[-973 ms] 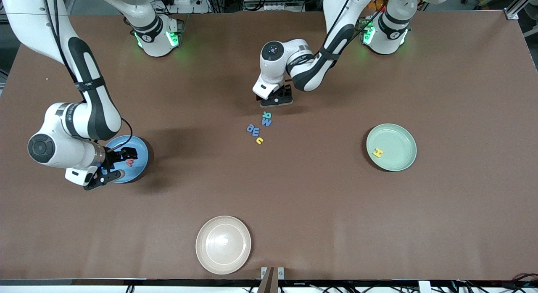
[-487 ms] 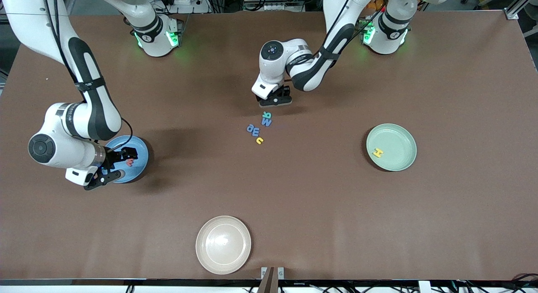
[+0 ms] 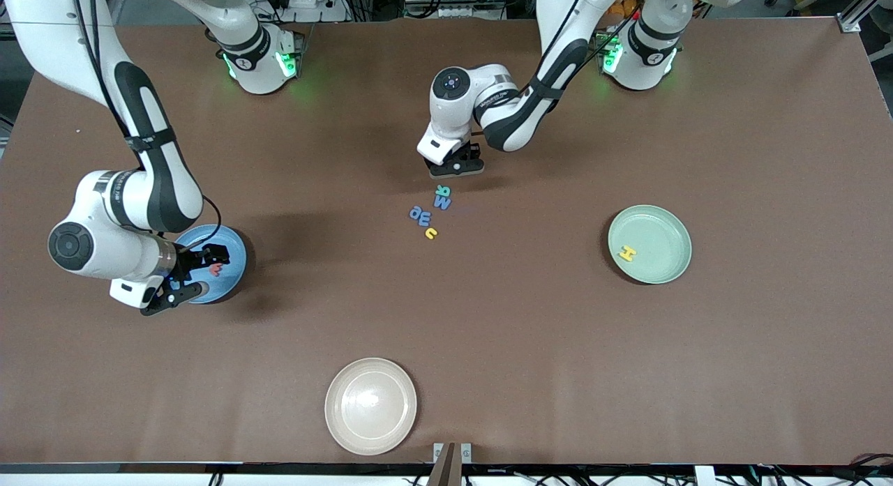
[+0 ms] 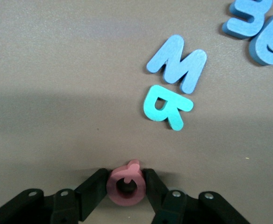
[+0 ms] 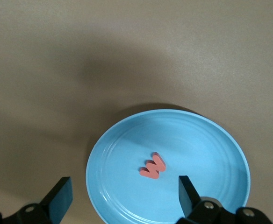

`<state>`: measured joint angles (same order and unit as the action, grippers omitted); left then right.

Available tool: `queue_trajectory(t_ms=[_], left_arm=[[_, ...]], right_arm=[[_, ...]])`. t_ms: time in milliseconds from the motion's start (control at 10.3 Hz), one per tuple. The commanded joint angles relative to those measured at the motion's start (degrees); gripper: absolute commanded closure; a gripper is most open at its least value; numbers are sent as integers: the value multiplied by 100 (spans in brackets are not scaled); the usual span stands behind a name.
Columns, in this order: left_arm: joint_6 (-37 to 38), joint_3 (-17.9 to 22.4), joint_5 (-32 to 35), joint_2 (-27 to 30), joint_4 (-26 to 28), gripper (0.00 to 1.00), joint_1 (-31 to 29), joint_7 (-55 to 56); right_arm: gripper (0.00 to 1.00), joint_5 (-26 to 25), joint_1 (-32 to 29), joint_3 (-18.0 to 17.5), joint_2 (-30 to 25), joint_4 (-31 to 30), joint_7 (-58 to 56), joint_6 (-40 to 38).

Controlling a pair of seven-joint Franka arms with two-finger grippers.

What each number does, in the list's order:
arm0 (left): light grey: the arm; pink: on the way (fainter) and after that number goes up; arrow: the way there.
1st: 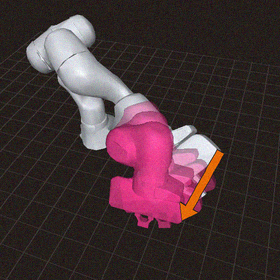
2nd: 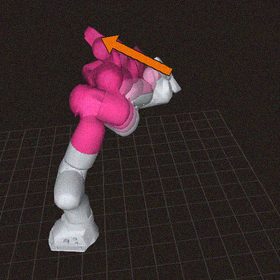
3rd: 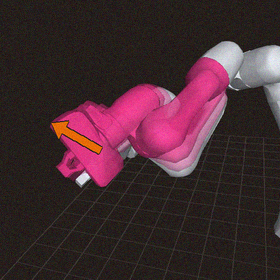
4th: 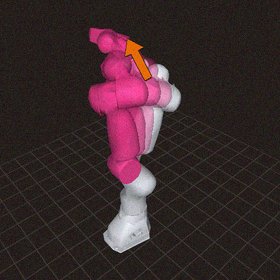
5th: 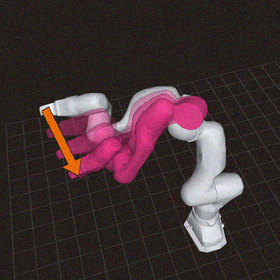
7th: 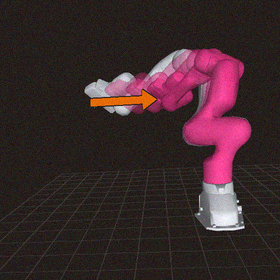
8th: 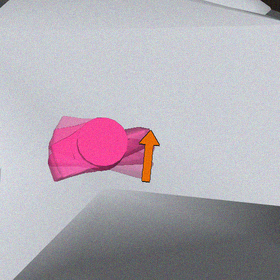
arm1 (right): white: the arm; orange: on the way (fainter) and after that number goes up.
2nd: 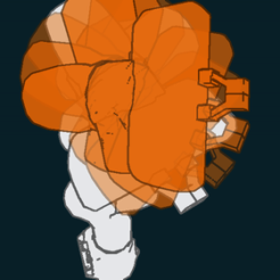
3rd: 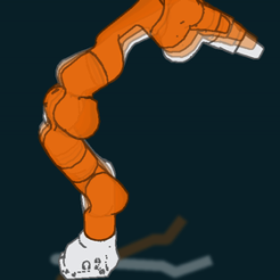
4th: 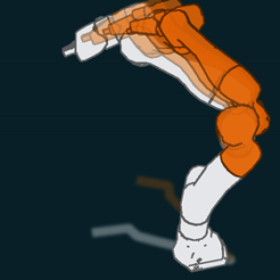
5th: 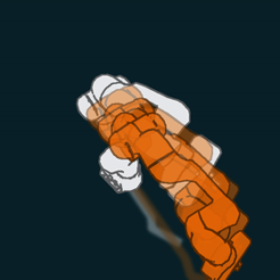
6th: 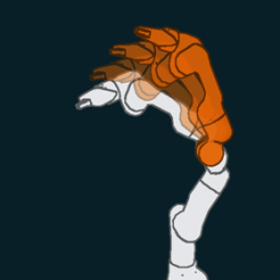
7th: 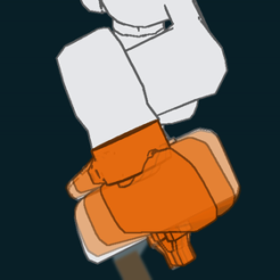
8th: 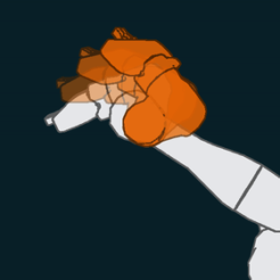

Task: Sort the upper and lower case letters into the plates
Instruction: 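Carry the pink a over the green plate with the left gripper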

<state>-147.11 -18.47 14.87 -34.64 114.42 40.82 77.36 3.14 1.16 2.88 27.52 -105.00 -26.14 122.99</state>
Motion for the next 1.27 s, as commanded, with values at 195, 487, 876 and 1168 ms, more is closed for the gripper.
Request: queue_trajectory(t_ms=[195,487,876,1168], left_arm=[[1224,19,131,-52,-804,81,-66,104],[1422,19,104,-52,-904,83,-74,8],[2141,-43,78,246,-895,87,-1021,-1561],[2896,-42,78,685,-843,91,-2065,-3229]], right_arm=[[0,3,104,-68,-89,23,74,-56],[0,3,104,-183,-133,32,74,-56],[0,3,375,-209,-98,251,66,-109],[0,-6,831,-209,-37,532,284,-117]])
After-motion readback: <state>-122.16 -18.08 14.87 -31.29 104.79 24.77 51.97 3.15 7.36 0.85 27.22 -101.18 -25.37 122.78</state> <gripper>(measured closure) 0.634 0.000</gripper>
